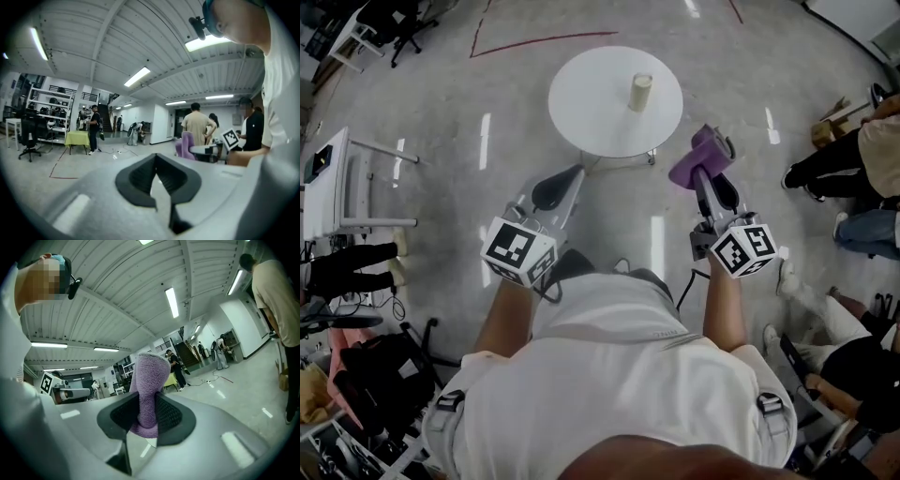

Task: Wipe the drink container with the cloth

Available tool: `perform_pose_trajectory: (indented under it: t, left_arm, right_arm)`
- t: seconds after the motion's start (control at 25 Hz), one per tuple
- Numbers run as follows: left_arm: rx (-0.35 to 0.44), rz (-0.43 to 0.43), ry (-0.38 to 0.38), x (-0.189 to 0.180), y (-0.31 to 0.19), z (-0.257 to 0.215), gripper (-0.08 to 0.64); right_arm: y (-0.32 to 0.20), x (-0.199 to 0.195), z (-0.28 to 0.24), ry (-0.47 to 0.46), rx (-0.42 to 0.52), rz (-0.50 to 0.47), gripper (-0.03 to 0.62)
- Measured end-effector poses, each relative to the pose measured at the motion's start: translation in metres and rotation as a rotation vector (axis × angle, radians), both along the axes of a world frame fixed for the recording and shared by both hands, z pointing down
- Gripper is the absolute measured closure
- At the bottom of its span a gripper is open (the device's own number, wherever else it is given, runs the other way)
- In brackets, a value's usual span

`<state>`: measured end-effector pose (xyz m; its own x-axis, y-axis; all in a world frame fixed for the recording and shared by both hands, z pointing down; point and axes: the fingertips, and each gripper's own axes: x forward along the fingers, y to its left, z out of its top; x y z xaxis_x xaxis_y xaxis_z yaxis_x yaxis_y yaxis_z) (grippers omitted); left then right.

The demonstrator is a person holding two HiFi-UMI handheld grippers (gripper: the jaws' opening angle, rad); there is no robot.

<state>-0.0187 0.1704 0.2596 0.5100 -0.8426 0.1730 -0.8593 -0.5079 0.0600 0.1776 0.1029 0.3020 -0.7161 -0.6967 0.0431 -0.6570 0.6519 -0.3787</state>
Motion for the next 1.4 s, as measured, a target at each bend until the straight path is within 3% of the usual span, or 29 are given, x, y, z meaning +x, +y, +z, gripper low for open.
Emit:
perform_pose_trajectory:
  t: [0.36,0.56,0.84,1.0,1.16,1.4]
  left_arm:
    - [-0.035,0.08,0.022,-0.025,-0.106,0.026,0.557]
    - [-0.045,0.158,0.019,-0.062,-0.181,0.026,0.557]
    - [-0.088,0.335,-0.035,-0.113,-0.286,0.042,0.557]
    - [-0.097,0.435,-0.106,-0.106,-0.333,0.062,0.557]
    - [-0.156,0.516,-0.18,-0.075,-0.369,0.1,0.557]
    - [-0.191,0.546,-0.24,-0.014,-0.415,0.136,0.511]
  right_arm:
    - [-0.086,-0.032,0.02,0.041,-0.039,0.039,0.492]
    - [-0.144,-0.079,0.015,0.07,-0.053,0.079,0.492]
    - [-0.222,-0.153,0.028,0.12,-0.113,0.164,0.492]
    - [-0.253,-0.158,0.044,0.135,-0.131,0.208,0.492]
    - [-0.27,-0.146,0.07,0.136,-0.179,0.239,0.492]
    - [-0.298,-0.112,0.108,0.115,-0.222,0.203,0.492]
